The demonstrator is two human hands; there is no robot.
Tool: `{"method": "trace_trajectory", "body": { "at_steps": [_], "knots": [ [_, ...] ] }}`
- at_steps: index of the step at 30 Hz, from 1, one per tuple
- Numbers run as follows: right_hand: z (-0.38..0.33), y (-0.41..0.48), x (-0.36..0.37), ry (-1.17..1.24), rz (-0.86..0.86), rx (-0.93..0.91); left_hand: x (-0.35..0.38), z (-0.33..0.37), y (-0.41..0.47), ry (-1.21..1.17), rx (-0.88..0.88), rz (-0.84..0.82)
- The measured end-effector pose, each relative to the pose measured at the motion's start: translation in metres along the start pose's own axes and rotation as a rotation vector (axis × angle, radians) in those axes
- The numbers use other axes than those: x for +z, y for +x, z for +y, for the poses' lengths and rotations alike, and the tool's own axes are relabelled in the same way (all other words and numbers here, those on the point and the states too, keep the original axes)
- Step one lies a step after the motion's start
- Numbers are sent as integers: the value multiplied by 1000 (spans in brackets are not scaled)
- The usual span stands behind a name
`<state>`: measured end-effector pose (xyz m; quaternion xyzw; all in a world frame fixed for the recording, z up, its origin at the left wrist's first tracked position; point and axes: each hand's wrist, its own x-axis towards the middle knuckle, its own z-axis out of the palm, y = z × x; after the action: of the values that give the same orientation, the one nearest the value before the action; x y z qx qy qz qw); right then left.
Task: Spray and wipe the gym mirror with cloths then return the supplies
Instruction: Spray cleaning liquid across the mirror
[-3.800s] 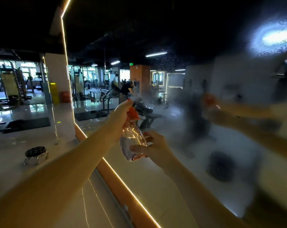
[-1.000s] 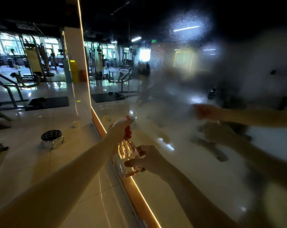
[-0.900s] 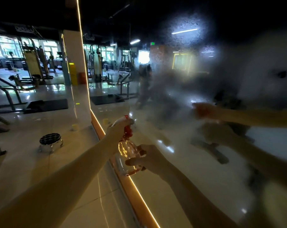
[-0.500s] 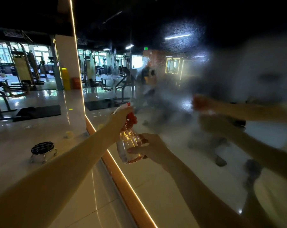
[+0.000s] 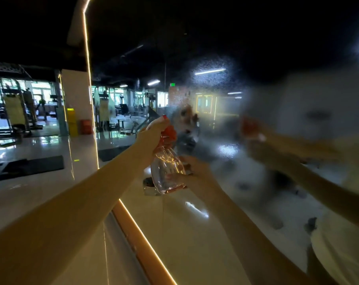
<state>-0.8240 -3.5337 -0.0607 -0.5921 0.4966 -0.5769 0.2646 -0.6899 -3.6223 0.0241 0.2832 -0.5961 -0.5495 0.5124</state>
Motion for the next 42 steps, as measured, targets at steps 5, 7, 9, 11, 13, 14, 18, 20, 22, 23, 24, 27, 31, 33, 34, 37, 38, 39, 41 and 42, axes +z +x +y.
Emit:
{"method": "trace_trajectory", "body": {
  "at_steps": [5,7,9,11,13,14,18,20,22,23,24,27,31,33,34,37,38,39,41,42],
  "knots": [
    [-14,17,9,109,-17,-16,-12,13,16,80,44,70],
    [-14,23,15,153,-28,-14,-16,19,19,52,26,100],
    [-14,29,23,173,-26,-16,-22,21,23,58,19,139],
    [-10,35,32,181,-10,-23,-31,20,28,63,33,170],
    [-8,41,40,168,-5,-30,-44,17,31,2,18,182],
    [-7,44,42,155,-6,-32,-50,15,33,-14,16,164],
    [3,55,56,107,-21,-1,-68,7,37,-42,-1,108],
    [12,61,66,98,-38,10,-76,1,42,-25,-6,114],
    [23,66,77,63,-77,-8,-86,-8,50,20,-9,119],
    [29,70,82,37,-96,-19,-91,-13,54,33,-17,130],
    [34,73,87,15,-117,-20,-96,-18,58,52,-24,140],
    [51,90,99,-45,-199,-12,-110,-34,69,69,-51,183],
    [74,117,113,-38,-261,81,-131,-54,92,49,-87,156],
    [86,131,120,-17,-302,144,-140,-63,102,21,-118,112],
    [92,136,123,-2,-331,174,-143,-68,106,29,-130,93],
    [109,141,135,2,-449,209,-150,-88,118,62,-152,111],
    [115,140,140,-14,-469,212,-152,-95,121,87,-161,101],
    [119,138,144,-27,-476,213,-154,-102,125,110,-177,91],
    [126,136,146,-56,-487,212,-157,-116,129,149,-216,75],
    [129,134,146,-68,-503,208,-159,-124,130,173,-227,76]
  ]
}}
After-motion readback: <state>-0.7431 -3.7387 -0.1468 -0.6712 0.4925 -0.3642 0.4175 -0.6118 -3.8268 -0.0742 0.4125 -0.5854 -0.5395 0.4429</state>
